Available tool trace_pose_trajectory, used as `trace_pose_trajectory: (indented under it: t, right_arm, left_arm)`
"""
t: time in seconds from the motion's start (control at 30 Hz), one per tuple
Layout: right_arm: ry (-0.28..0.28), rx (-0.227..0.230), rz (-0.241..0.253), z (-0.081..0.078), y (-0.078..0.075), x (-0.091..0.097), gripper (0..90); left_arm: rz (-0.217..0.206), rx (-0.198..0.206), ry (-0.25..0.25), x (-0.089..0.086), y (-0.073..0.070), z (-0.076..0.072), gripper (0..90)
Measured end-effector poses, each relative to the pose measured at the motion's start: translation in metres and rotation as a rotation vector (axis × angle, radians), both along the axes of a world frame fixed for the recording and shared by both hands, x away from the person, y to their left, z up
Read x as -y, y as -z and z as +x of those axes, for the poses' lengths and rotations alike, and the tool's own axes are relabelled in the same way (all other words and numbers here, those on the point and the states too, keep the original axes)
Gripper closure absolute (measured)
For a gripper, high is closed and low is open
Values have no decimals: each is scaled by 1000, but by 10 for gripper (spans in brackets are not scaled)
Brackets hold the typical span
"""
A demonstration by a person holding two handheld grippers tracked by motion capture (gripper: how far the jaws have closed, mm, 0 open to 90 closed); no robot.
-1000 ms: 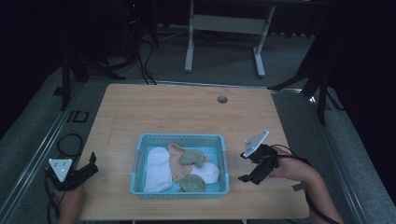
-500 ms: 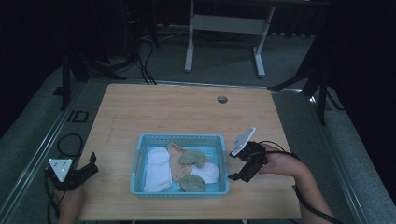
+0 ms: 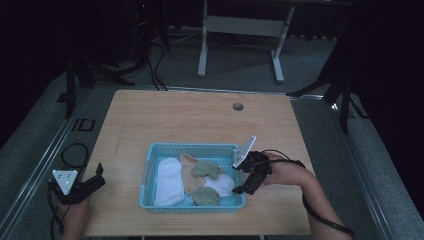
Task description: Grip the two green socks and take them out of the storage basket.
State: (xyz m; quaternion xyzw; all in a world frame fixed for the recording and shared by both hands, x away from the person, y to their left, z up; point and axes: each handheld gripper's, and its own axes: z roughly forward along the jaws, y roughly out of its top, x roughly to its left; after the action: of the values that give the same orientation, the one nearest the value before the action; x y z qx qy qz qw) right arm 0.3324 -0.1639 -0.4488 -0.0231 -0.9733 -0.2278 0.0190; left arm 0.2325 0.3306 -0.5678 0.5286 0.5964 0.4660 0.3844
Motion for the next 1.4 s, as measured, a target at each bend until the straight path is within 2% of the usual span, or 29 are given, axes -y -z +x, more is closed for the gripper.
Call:
trace_pose_trajectory:
  t: [0.37,0.63,0.87,1.4]
  right_arm:
    - [-50,-19,-1,-1,9,-27,192]
    - [-74,-38,-2,-3,21,-41,248]
    - [-96,-38,-23,-6,34,-55,347]
    - [-102,-60,-99,-8,54,-79,430]
  left_arm:
    - [2,0,4,0,0,0,3]
    - [6,4,7,1,0,0,3]
    - [6,4,7,1,0,0,3]
    - [4,3,8,0,0,0,4]
